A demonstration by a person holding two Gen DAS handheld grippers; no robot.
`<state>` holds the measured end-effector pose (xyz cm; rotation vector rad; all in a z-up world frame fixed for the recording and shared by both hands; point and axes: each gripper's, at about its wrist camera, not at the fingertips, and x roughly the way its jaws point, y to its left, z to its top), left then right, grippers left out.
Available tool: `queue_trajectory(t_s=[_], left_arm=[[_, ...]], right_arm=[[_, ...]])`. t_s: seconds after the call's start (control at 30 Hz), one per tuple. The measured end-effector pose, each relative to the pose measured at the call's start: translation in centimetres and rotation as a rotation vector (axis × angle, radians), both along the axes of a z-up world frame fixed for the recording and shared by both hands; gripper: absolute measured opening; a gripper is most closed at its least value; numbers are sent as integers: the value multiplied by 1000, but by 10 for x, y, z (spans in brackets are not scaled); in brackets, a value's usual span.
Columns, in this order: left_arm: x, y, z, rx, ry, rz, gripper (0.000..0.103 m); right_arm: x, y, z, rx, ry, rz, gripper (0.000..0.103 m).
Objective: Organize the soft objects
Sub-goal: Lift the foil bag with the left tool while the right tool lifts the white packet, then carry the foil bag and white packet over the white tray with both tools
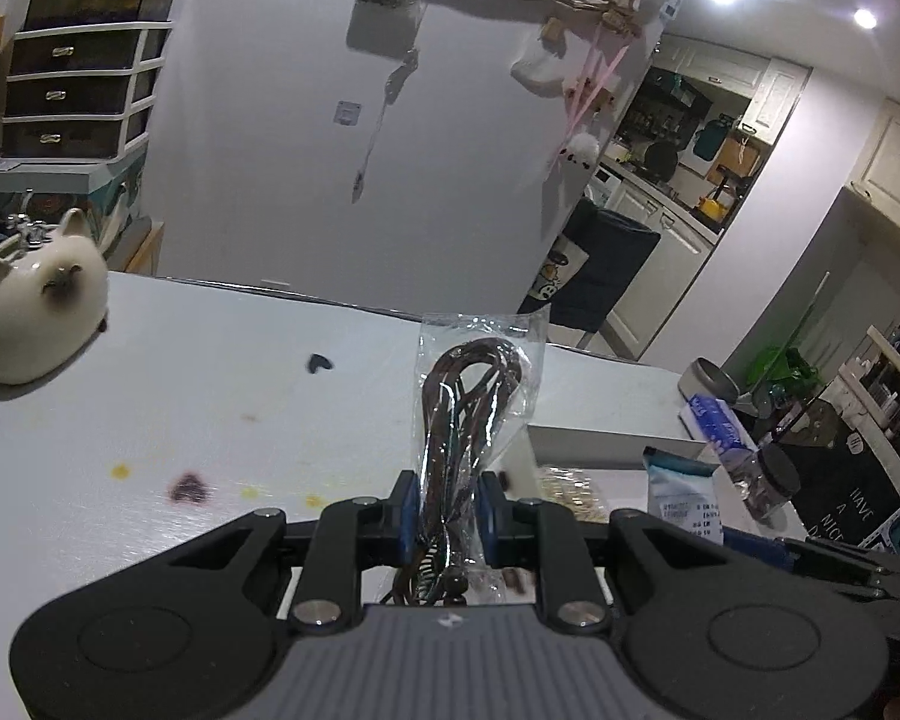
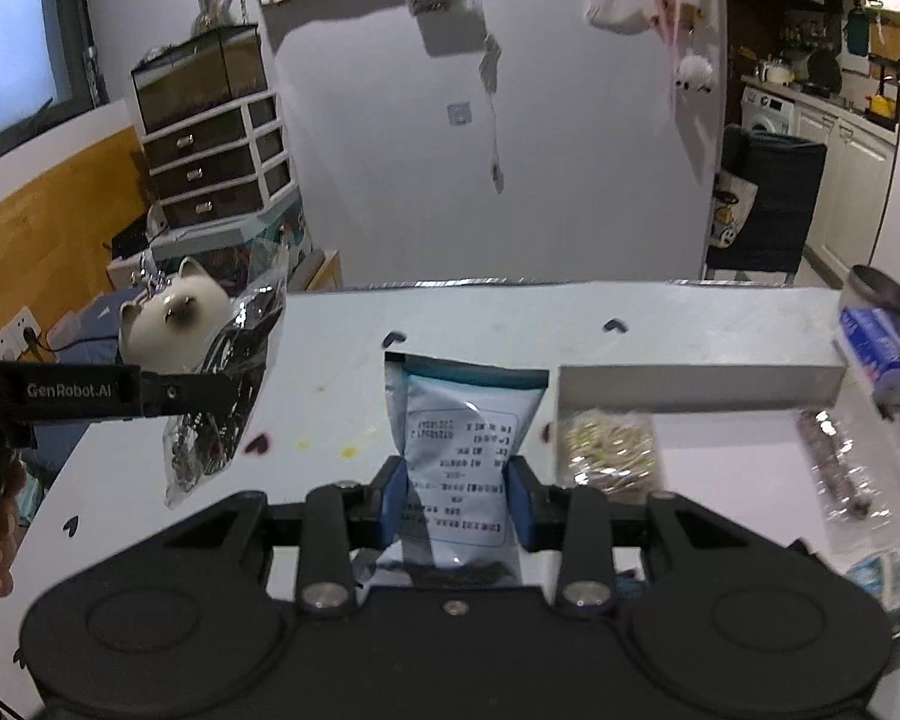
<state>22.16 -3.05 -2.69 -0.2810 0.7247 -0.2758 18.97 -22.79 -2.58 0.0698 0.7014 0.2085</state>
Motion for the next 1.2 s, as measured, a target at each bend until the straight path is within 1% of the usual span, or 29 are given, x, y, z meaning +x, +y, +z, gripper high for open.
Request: queue_trajectory(t_s=[0.23,0.47,0.67,0.77,0.87,1.03,1.1,1.2], left_arm=[[1,-61,-6,-18,37,-1,22],[15,-125,-16,-36,61,2,22],[33,-169,-27,-59,90,-4,22],[42,-189,-39,-108,142,-30,22],[53,-206,-55,-122,198,-51,22],[78,-225,-84,-188,313,-50,22],[88,-231,-93,-184,330,-32,22],[102,-236,-104,-164,331,5,22]], right_arm=[[-2,-52,8,8,-16,-7,38],[8,-117,2,16,0,-7,38],[16,-164,-8,20,16,-10,38],[22,-184,-13,22,23,-18,38],[29,-203,-18,28,37,-34,38],[39,-225,-29,34,63,-58,38],[43,-231,-34,32,74,-66,38],[50,-241,-41,30,95,-76,38]])
